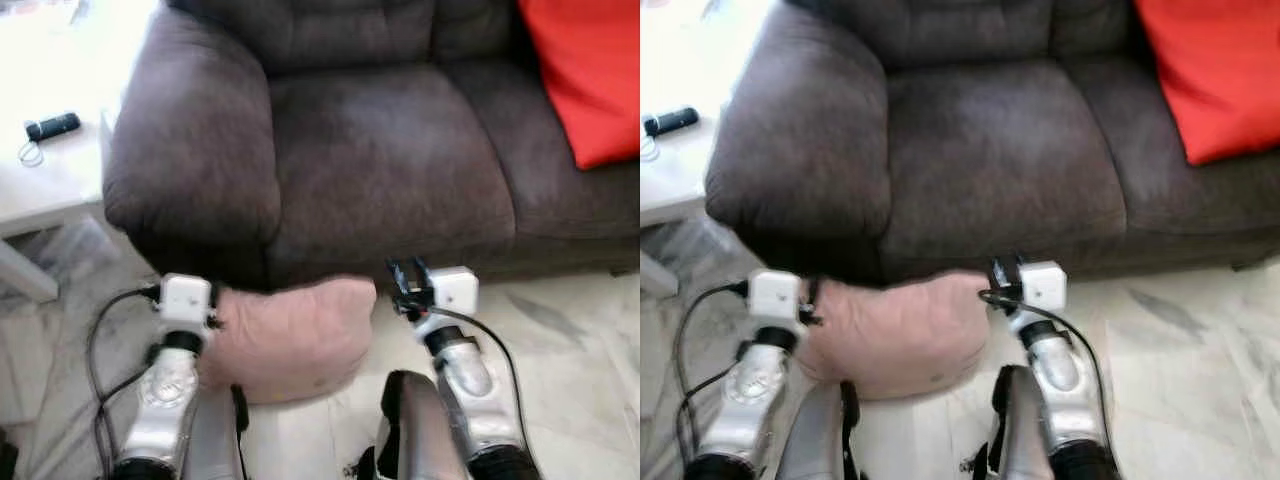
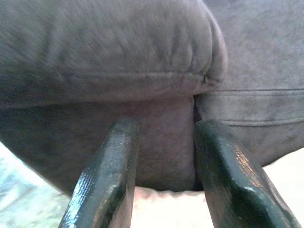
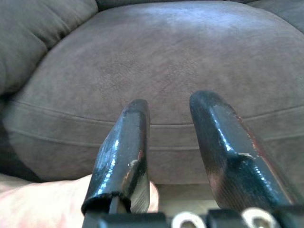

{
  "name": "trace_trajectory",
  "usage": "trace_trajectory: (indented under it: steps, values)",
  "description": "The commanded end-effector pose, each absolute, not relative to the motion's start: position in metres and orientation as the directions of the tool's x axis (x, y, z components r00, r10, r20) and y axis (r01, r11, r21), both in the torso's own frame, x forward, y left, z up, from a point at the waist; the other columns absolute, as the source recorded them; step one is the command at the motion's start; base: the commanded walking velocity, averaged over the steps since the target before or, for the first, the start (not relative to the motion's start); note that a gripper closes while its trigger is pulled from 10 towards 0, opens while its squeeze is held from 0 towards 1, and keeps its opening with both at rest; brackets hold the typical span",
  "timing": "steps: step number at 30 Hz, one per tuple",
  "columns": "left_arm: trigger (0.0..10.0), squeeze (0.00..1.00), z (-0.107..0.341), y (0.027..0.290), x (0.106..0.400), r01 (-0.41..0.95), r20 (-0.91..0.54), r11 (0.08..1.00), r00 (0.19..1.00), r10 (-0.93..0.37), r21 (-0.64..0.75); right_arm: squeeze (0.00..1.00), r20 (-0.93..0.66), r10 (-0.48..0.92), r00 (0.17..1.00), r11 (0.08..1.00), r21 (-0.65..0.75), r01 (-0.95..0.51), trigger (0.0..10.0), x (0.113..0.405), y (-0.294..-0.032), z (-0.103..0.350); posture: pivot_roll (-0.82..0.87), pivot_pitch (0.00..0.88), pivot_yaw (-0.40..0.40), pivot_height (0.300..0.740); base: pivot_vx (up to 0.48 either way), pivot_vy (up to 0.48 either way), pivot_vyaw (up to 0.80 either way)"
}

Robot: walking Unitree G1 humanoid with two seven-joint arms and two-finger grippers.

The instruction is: Move the pillow to the sofa from floor

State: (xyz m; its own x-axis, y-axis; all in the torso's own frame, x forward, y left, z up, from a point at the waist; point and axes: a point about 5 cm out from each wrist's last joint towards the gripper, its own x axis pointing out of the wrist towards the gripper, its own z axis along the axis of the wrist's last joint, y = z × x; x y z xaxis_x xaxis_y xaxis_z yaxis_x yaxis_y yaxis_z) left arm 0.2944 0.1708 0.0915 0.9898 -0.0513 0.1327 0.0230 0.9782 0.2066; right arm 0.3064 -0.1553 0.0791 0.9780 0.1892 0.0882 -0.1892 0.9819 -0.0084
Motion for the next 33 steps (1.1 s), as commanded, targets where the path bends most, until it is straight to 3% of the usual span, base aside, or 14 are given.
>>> trace_trajectory:
  steps: [1, 16, 17, 23, 33]
  values:
    - [10.0, 0.00, 0.082, 0.181, 0.289, 0.006, 0.088, 0.978, 0.996, -0.025, 0.210, 0.00, 0.077, 0.225, 0.971, 0.974, 0.001, -0.225, 10.0, 0.304, -0.144, 0.076, 0.06, 0.207, -0.007, 0.469, 0.000, 0.000, 0.80]
    - [10.0, 0.00, 0.043, 0.202, 0.301, 0.006, -0.233, 0.998, 0.972, 0.010, 0.069, 0.00, 0.066, 0.214, 0.975, 0.976, 0.013, -0.216, 10.0, 0.303, -0.150, 0.075, 0.04, 0.223, -0.016, 0.469, 0.000, 0.000, 0.05]
    - [10.0, 1.00, 0.044, 0.210, 0.304, -0.030, -0.244, 0.997, 0.969, 0.046, 0.069, 0.00, 0.069, 0.213, 0.974, 0.977, 0.012, -0.215, 10.0, 0.303, -0.151, 0.077, 0.03, 0.227, -0.018, 0.469, 0.000, 0.000, 0.00]
    - [10.0, 1.00, 0.056, 0.229, 0.320, -0.109, -0.240, 0.994, 0.964, 0.110, 0.020, 0.00, 0.077, 0.218, 0.973, 0.976, 0.000, -0.219, 10.0, 0.300, -0.157, 0.080, 0.01, 0.245, -0.035, 0.469, 0.000, 0.000, 0.00]
    - [10.0, 1.00, 0.073, 0.229, 0.337, -0.105, -0.203, 0.993, 0.975, 0.093, -0.049, 0.00, 0.083, 0.267, 0.960, 0.964, -0.021, -0.266, 10.0, 0.297, -0.157, 0.090, -0.02, 0.296, -0.081, 0.469, 0.000, 0.000, 0.00]
